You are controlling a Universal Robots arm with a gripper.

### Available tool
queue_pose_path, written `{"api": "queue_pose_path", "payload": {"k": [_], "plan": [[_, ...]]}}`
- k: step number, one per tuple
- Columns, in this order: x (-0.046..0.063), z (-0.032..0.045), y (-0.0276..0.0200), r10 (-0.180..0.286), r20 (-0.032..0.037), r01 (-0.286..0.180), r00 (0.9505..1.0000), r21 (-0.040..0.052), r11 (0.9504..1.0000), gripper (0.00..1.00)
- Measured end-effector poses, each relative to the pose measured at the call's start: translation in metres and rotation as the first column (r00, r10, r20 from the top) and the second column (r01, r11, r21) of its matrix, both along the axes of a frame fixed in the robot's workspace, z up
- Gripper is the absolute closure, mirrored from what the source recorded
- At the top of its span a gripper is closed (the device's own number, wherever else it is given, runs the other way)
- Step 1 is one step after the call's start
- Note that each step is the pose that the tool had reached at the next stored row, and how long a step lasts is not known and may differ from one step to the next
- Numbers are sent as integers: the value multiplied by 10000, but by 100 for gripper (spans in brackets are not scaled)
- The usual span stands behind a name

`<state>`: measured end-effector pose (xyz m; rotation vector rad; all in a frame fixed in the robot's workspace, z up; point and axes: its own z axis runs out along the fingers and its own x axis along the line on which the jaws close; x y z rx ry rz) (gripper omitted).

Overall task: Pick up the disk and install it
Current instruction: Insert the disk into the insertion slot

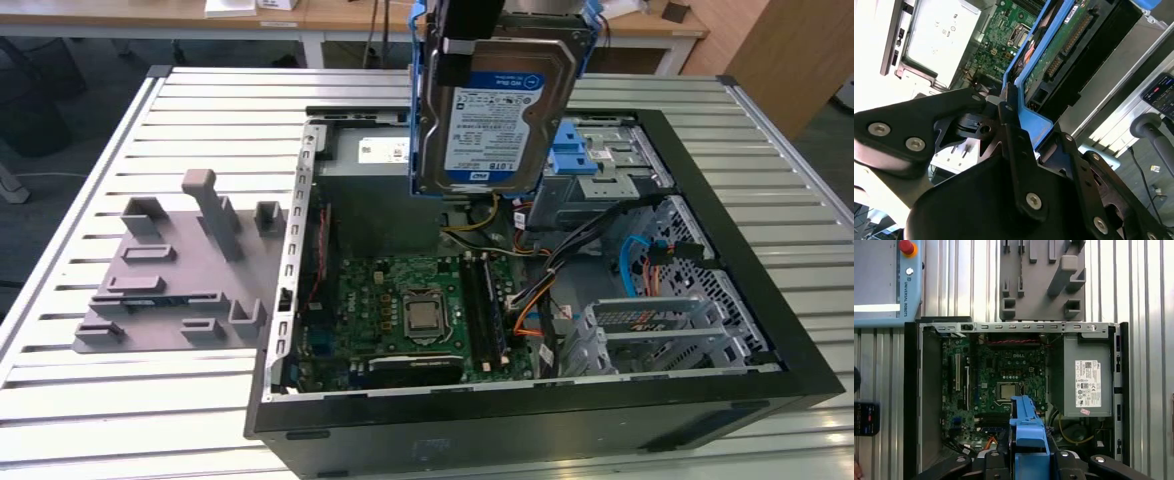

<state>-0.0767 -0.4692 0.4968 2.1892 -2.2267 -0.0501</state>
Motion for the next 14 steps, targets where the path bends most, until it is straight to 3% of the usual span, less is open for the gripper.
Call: {"api": "queue_pose_path", "payload": {"k": [2,3,7,14], "plan": [[5,-2,-18,0,1,0,10000,2,10000,64],[37,-4,-91,0,-1,0,10000,-1,10000,64],[123,-8,-96,1,1,-1,10000,2,10000,64],[161,-10,-113,1,0,-1,10000,1,10000,64]]}}
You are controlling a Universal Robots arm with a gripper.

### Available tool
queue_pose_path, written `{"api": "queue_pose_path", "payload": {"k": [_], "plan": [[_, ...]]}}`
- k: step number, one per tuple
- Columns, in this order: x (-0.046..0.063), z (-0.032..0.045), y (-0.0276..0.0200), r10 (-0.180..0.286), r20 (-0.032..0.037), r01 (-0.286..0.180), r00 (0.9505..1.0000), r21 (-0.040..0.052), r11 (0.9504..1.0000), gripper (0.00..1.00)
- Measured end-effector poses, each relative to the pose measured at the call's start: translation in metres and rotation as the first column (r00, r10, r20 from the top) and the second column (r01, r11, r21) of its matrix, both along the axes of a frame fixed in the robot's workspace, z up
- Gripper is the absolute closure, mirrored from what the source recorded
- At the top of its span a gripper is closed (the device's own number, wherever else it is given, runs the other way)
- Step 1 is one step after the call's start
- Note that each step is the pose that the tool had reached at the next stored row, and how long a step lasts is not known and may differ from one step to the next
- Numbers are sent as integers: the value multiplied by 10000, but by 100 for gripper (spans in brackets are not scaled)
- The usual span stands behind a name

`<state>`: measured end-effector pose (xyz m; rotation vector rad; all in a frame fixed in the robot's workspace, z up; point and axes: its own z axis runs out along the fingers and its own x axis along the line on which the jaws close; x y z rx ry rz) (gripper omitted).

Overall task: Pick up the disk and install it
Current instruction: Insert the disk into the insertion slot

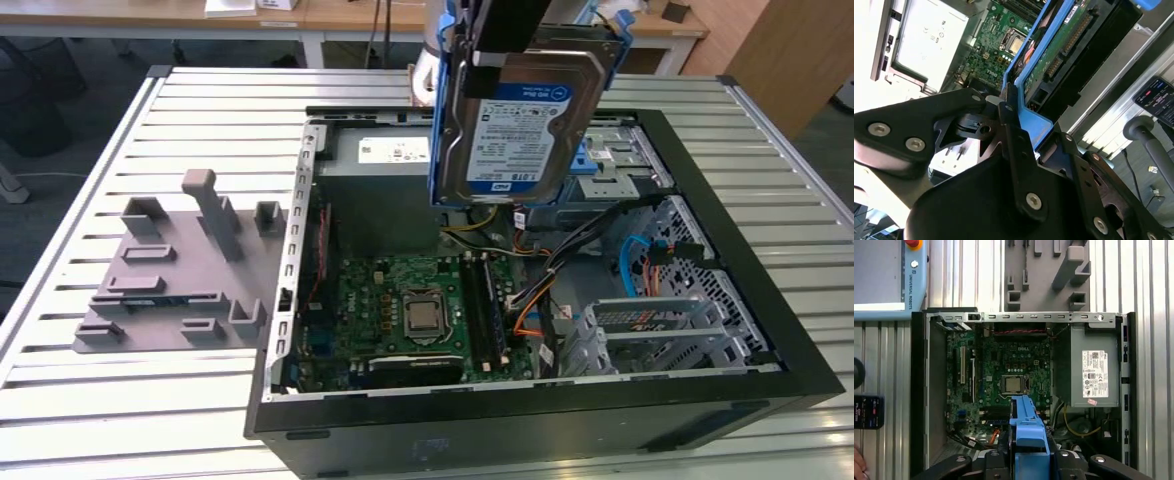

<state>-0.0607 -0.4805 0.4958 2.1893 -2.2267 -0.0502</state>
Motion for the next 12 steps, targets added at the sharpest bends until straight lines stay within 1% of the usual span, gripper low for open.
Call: {"api": "queue_pose_path", "payload": {"k": [6,12], "plan": [[6,-2,-32,0,0,0,10000,-1,10000,64],[7,-5,-82,-1,0,1,10000,1,10000,64]]}}
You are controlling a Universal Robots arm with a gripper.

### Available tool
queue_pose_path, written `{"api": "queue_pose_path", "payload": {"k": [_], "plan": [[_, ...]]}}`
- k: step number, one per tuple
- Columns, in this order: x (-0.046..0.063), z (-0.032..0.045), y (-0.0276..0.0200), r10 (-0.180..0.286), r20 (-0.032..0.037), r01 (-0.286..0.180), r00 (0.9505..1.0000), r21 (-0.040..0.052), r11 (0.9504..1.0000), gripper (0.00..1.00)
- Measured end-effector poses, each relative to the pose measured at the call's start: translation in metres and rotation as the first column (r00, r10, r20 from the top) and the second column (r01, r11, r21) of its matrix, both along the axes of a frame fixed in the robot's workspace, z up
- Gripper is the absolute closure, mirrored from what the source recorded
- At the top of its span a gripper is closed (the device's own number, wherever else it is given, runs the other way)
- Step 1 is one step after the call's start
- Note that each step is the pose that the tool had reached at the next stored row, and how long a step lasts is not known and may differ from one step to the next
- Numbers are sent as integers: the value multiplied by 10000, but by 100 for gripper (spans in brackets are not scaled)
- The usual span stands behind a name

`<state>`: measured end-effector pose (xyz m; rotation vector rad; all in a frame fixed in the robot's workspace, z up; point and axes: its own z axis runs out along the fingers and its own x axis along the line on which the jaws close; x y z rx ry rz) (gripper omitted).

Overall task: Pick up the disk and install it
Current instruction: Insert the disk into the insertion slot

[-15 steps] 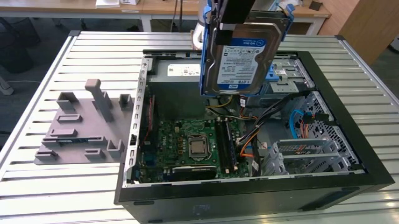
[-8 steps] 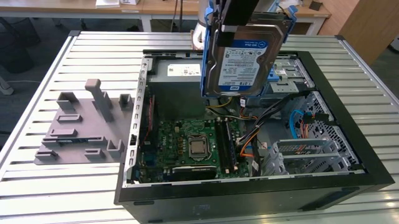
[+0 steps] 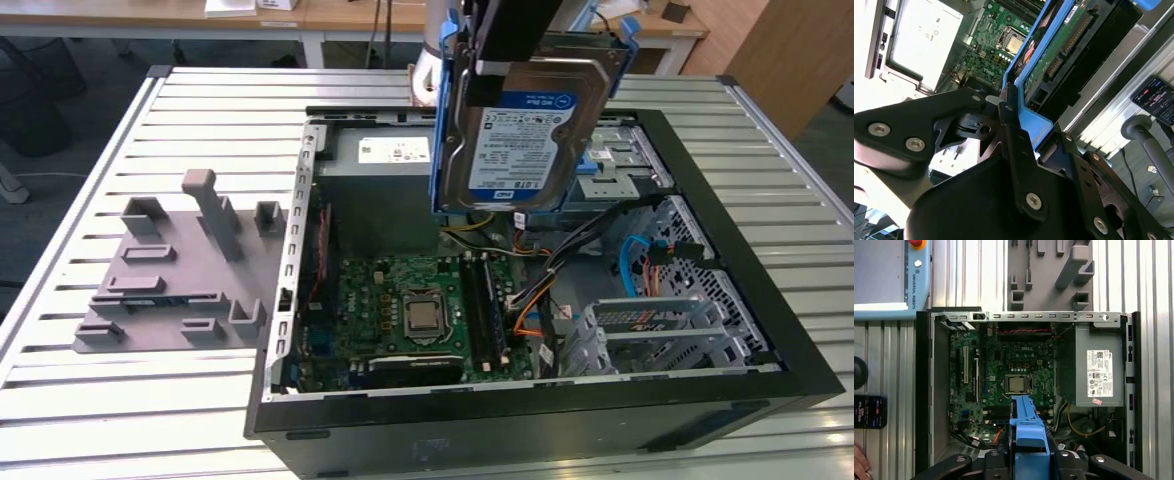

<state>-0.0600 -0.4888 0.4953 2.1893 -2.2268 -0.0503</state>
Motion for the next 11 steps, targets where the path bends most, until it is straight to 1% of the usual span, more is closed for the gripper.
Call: {"api": "queue_pose_path", "payload": {"k": [8,11], "plan": [[3,-3,-64,1,0,-1,10000,0,10000,64],[13,-5,-74,0,0,0,10000,0,10000,64]]}}
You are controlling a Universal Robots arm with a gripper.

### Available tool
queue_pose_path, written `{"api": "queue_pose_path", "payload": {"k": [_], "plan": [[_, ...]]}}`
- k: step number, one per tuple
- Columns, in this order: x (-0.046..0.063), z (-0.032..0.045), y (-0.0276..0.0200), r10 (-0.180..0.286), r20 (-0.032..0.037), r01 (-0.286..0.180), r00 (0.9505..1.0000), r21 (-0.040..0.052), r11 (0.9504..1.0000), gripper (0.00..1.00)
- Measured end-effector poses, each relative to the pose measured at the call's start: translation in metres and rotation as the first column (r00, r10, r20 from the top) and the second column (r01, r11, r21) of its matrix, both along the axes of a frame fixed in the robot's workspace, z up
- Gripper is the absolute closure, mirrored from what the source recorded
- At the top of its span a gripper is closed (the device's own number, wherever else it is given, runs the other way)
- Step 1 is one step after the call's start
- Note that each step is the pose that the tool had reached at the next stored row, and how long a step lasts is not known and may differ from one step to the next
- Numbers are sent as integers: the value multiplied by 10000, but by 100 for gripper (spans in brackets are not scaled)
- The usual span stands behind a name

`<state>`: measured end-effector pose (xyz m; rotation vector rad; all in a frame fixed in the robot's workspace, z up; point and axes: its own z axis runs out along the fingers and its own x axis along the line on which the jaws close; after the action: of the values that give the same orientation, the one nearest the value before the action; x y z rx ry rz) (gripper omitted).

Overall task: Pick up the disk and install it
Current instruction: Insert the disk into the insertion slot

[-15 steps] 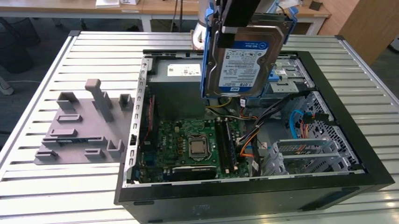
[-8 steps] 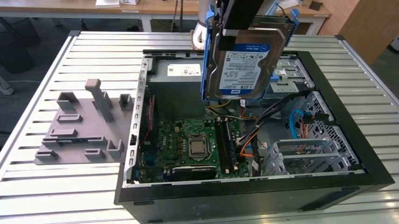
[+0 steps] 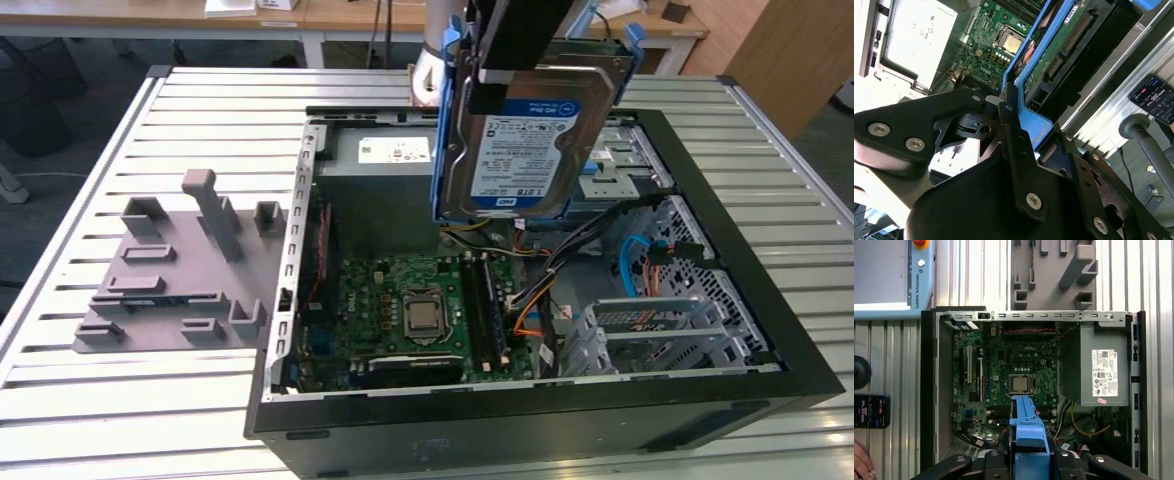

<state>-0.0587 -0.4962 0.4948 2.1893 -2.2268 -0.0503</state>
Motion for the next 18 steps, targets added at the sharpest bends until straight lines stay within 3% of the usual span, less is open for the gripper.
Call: {"api": "queue_pose_path", "payload": {"k": [11,18], "plan": [[139,-6,-11,1,-1,-1,10000,-1,10000,64],[145,-19,-72,0,0,0,10000,-1,10000,64]]}}
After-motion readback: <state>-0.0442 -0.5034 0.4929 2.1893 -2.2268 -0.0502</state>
